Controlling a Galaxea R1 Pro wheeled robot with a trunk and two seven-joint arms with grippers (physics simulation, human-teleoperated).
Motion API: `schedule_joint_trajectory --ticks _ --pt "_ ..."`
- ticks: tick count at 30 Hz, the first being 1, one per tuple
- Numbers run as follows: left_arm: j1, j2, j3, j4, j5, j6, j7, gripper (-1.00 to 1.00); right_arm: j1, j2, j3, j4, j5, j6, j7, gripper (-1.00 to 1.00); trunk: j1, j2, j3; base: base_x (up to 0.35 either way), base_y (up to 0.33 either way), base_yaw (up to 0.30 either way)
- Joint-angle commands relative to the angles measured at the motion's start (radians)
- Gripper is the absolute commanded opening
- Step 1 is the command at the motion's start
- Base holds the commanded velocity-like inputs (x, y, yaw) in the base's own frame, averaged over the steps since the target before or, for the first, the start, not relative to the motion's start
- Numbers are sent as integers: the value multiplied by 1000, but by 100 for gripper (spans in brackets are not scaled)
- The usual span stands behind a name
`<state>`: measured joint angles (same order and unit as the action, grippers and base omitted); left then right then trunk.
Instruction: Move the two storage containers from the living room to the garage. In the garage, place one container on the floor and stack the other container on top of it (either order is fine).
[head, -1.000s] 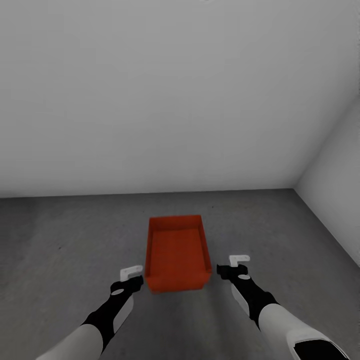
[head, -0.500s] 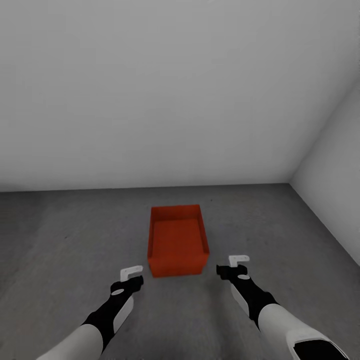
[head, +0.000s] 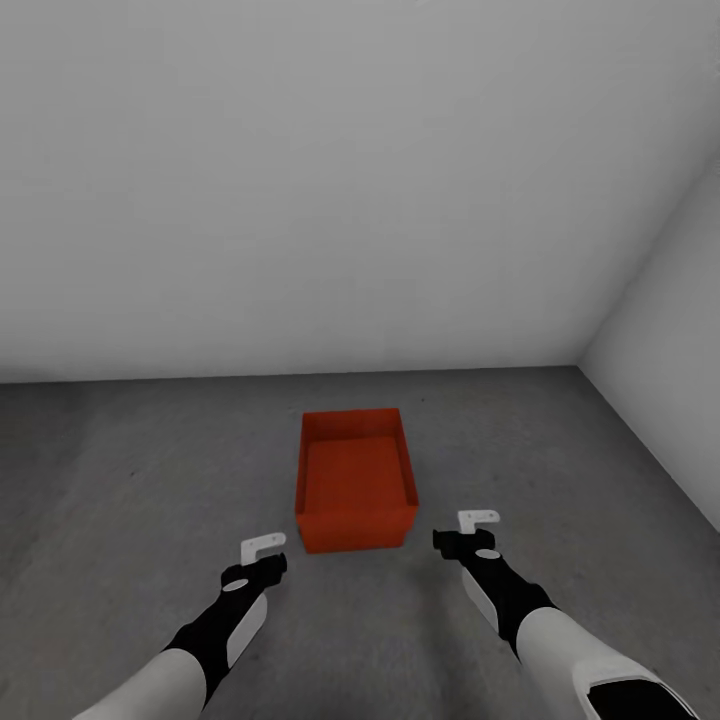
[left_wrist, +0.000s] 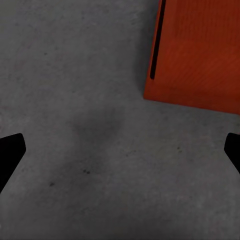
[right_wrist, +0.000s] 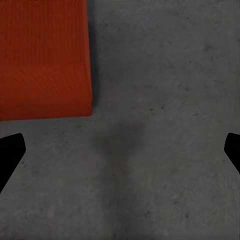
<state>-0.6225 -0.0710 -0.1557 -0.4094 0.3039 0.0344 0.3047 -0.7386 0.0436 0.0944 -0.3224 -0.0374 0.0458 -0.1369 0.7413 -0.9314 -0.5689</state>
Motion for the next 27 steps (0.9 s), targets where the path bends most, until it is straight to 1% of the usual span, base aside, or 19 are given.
schedule_joint_trajectory --ticks 1,14,27 --pt "0 1 -8 -1 7 4 9 100 0 -1 8 -1 -4 5 -7 100 0 -1 -1 0 0 0" --pt "0 0 -10 -3 7 5 10 100 0 1 8 -1 -4 5 -7 100 0 -1 -1 0 0 0" --pt "0 0 -8 -6 6 5 10 100 0 -2 8 -1 -3 5 -7 100 -50 90 40 0 0 0"
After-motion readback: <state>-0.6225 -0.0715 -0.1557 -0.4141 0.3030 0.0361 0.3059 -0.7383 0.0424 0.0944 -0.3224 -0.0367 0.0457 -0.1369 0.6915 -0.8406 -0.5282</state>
